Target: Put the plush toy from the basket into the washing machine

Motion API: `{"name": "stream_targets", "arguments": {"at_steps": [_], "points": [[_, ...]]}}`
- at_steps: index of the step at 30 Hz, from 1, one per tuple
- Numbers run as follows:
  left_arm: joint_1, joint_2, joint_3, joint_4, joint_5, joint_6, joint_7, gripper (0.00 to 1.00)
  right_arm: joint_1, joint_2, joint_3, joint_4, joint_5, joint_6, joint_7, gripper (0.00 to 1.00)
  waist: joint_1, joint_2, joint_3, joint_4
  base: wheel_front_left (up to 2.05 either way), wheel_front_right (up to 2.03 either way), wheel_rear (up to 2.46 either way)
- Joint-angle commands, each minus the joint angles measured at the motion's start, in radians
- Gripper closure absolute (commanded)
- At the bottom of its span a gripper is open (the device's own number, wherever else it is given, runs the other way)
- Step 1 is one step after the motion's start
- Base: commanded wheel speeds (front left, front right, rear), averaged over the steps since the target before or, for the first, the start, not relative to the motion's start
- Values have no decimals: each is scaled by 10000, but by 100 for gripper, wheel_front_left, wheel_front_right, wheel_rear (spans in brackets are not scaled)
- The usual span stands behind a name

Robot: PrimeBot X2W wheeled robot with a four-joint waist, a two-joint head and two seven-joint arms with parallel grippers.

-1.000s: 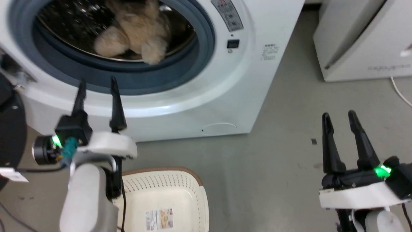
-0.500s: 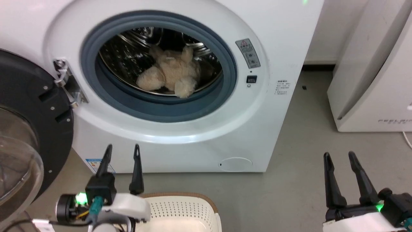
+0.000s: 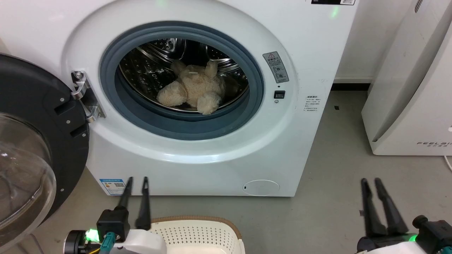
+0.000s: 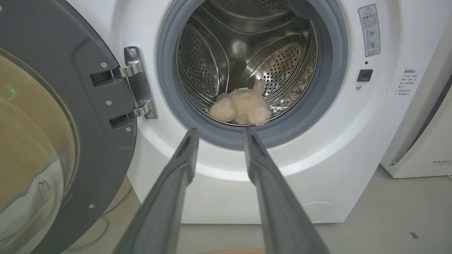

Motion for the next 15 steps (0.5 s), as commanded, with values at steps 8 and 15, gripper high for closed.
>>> {"name": "stream_targets", "arguments": {"at_steps": [8, 15], "points": [[16, -4, 14, -100, 17, -37, 141, 100, -45, 0, 3, -4, -131, 0, 139, 100, 2, 0, -2, -12, 0, 0, 0], [33, -5, 36, -204, 34, -74, 283, 100, -92, 0, 9, -9, -269, -1, 283, 100, 2, 0, -4, -24, 0, 0, 0]]}}
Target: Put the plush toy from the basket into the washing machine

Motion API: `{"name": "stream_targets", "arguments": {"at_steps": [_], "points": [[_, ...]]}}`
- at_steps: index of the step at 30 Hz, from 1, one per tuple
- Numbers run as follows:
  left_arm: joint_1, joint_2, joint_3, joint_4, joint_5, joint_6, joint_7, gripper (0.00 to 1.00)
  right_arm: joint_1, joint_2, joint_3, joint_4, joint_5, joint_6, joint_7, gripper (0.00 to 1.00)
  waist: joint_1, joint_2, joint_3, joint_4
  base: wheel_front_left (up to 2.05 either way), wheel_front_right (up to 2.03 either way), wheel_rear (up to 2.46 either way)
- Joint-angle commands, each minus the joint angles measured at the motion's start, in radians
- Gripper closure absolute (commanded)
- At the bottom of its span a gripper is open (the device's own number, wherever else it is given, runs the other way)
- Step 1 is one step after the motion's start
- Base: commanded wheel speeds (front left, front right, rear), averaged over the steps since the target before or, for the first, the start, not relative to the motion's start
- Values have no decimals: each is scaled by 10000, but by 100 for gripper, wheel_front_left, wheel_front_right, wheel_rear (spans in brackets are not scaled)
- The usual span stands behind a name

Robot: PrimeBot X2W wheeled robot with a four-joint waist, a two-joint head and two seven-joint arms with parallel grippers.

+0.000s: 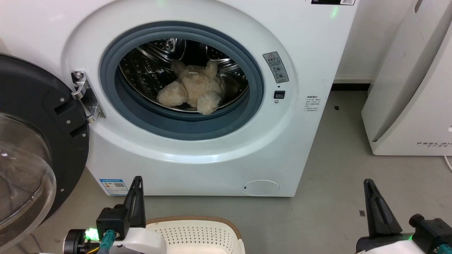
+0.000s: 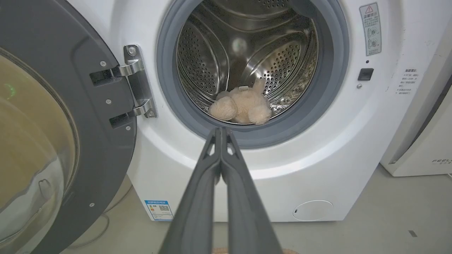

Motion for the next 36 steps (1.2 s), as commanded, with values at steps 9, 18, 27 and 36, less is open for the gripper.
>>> {"name": "stream_targets", "arguments": {"at_steps": [9, 18, 27, 36], "points": [[54, -4, 58, -205, 56, -117, 199, 100, -144, 0, 14, -14, -210, -1, 203, 100, 1, 0, -2, -17, 0, 0, 0], [73, -6, 84, -325, 75, -161, 362, 100, -198, -1, 20, -20, -367, -2, 368, 100, 1, 0, -4, -31, 0, 0, 0], [95, -9, 112, -460, 97, -209, 546, 100, -258, -1, 28, -25, -544, -2, 552, 100, 1, 0, -6, -47, 0, 0, 0], [116, -11, 140, -595, 119, -258, 730, 100, -318, -1, 35, -31, -721, -3, 737, 100, 1, 0, -8, -63, 0, 0, 0]]}}
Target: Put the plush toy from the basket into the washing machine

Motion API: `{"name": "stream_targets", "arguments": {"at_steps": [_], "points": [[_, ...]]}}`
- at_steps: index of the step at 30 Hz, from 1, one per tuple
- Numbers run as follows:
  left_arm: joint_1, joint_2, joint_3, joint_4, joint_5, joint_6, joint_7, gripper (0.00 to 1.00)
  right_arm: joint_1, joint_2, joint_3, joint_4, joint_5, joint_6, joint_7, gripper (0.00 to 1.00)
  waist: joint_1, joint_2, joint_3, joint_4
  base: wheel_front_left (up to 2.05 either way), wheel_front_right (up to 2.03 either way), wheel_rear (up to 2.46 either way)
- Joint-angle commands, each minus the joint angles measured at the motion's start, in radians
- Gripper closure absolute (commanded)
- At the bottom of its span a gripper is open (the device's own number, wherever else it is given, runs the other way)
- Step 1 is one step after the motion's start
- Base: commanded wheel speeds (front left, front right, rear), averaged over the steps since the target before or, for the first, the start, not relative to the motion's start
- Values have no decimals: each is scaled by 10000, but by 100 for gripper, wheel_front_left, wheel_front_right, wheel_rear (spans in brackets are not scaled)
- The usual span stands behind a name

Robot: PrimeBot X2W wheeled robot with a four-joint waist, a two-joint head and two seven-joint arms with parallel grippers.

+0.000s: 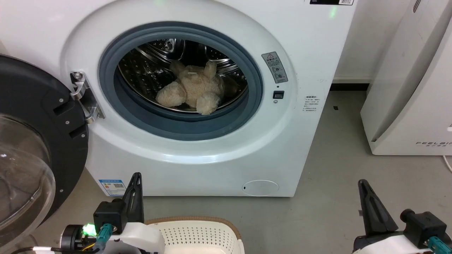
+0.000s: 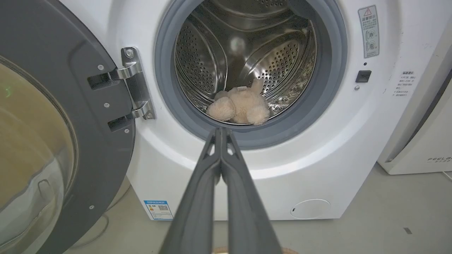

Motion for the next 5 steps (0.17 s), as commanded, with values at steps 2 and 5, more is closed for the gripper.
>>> {"name": "stream_targets", "arguments": {"at_steps": [2, 5], "points": [[120, -6, 24, -115, 93, -79, 67, 100, -213, -1, 19, -28, -106, -3, 73, 100, 0, 0, -1, -4, 0, 0, 0], [127, -7, 33, -160, 101, -95, 129, 100, -233, -1, 21, -30, -165, -3, 134, 100, 0, 0, -2, -10, 0, 0, 0]]}}
